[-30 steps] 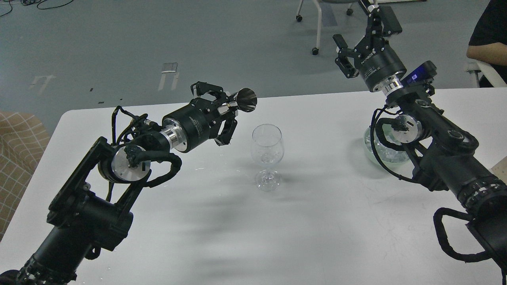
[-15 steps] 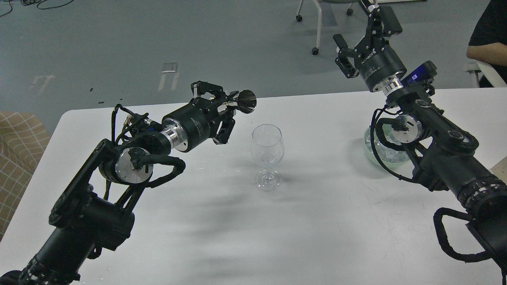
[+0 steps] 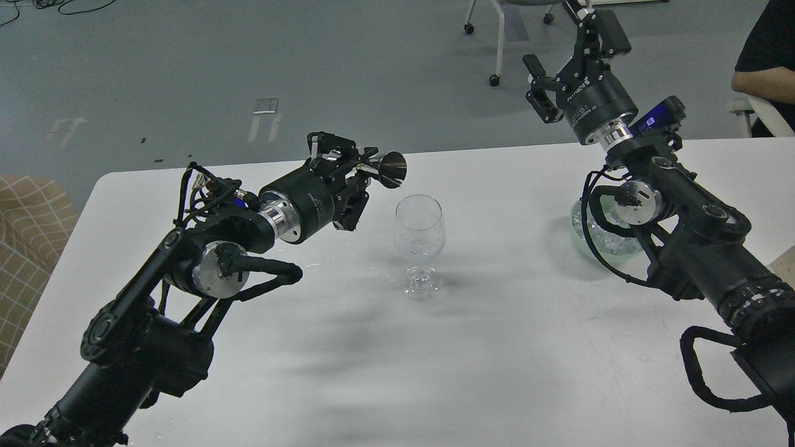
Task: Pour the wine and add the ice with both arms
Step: 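Tilt the jigger with the left gripper to pour into the glass, then turn the jigger upright and lower it with the left gripper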
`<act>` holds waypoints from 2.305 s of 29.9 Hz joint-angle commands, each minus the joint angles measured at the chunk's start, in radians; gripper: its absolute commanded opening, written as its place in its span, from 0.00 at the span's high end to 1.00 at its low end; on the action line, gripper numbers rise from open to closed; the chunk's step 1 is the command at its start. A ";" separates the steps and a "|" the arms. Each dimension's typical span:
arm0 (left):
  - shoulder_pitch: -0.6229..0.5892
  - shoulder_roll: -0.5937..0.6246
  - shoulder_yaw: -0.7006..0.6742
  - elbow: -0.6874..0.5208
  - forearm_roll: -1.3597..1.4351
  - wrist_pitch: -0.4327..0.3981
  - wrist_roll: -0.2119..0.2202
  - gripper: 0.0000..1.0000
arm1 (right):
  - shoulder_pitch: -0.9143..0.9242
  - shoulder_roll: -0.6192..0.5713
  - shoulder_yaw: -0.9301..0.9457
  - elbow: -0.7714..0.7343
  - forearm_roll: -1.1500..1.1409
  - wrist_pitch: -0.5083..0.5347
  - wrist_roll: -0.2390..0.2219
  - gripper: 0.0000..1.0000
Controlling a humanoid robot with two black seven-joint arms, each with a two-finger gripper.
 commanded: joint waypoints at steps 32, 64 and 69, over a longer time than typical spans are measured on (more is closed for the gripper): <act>0.002 0.031 0.112 -0.071 0.383 0.002 0.000 1.00 | -0.006 0.001 0.000 -0.001 0.000 0.000 0.000 0.00; 0.000 0.030 0.043 -0.114 0.173 -0.020 0.000 1.00 | -0.021 -0.006 0.000 -0.003 0.000 0.000 0.000 0.00; 0.000 0.035 -0.064 -0.112 -0.067 0.003 0.000 1.00 | -0.023 -0.005 0.000 -0.003 0.000 0.000 0.000 0.00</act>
